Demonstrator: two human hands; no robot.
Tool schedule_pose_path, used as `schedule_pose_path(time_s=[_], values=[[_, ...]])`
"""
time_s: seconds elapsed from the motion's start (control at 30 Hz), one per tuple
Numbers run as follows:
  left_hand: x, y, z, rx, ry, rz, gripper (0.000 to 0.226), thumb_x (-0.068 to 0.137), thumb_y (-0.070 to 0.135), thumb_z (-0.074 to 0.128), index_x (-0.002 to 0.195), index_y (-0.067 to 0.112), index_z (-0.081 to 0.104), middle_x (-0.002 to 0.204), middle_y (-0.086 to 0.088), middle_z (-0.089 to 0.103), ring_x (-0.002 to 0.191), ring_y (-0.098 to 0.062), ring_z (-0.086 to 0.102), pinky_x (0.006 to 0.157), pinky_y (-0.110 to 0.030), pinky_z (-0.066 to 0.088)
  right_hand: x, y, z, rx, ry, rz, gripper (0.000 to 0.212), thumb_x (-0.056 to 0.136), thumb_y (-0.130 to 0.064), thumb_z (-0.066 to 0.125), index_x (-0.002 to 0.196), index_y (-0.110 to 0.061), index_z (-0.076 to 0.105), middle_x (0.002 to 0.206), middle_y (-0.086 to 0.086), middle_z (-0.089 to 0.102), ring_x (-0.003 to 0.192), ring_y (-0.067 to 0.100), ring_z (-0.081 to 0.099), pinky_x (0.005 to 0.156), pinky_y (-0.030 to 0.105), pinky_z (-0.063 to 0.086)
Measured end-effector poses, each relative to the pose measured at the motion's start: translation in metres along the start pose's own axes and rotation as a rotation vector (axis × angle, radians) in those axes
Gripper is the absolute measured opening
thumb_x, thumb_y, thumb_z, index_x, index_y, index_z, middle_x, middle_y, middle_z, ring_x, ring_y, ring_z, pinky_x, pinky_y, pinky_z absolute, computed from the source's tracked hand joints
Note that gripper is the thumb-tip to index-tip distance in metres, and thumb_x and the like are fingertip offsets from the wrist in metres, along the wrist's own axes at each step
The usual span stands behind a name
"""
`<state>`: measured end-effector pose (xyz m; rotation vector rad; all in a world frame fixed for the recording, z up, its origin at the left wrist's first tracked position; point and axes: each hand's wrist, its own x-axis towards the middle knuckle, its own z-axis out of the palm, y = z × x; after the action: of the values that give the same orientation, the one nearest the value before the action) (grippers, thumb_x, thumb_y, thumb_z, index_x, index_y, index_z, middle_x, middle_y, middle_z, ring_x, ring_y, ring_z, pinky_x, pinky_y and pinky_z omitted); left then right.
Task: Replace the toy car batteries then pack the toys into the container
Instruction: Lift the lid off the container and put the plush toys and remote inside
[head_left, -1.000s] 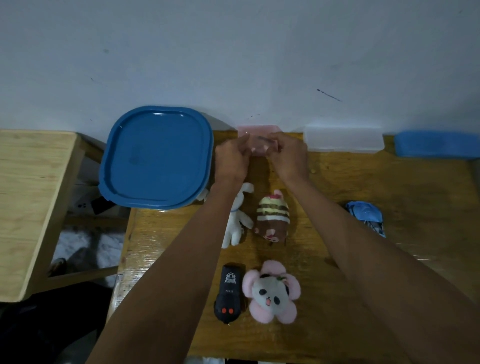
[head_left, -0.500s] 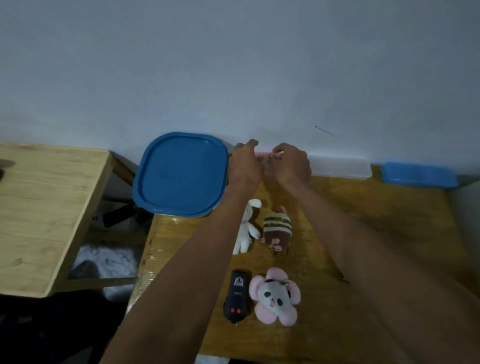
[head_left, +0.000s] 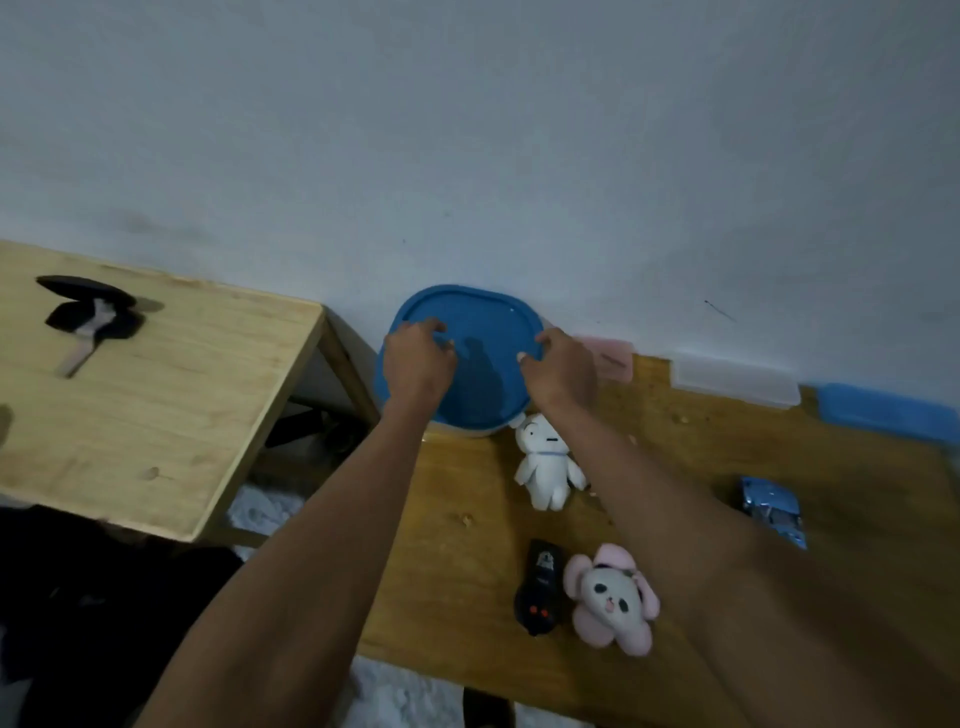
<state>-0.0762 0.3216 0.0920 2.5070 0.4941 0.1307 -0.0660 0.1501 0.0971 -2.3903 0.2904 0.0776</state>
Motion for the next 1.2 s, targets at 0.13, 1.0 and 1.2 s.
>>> schedule_pose_path(time_s=[0.13,1.0,1.2], values=[[0.008,-0.035,-0.005,0.136,-0.001,-0.104,0.034,0.099,0.028,0.056,0.132,0.025,0.062,0.141,-0.012,0.050,0.129,-0.037,0.044,0.106,-0.051,0.042,-0.013,-0.001,0.026,-0.046,0.029,0.079,0.046,0.088,-0.034,0.074,0.128,-0.021,0.057,0.124,0.001,0.062,0.109,0.025,0.062,0.085,0.037,0.055],[-0.032,-0.058,-0.051,-0.077,0.140,-0.034,0.041,0.092,-0.006,0.056,0.129,0.009,0.068,0.122,-0.018,0.067,0.103,-0.031,0.067,0.091,-0.044,0.060,-0.064,-0.015,-0.007,-0.007,0.115,-0.012,0.045,0.088,-0.008,0.066,0.130,-0.022,0.057,0.121,0.001,0.062,0.100,0.021,0.063,0.070,0.030,0.053],[-0.101,-0.085,-0.068,-0.065,0.202,-0.065,0.042,0.091,-0.007,0.058,0.128,0.008,0.068,0.129,-0.018,0.065,0.110,-0.036,0.064,0.095,-0.052,0.057,-0.127,0.001,-0.010,0.006,0.028,-0.096,0.050,0.088,-0.010,0.065,0.135,-0.025,0.056,0.126,0.004,0.058,0.109,0.027,0.060,0.081,0.040,0.059]])
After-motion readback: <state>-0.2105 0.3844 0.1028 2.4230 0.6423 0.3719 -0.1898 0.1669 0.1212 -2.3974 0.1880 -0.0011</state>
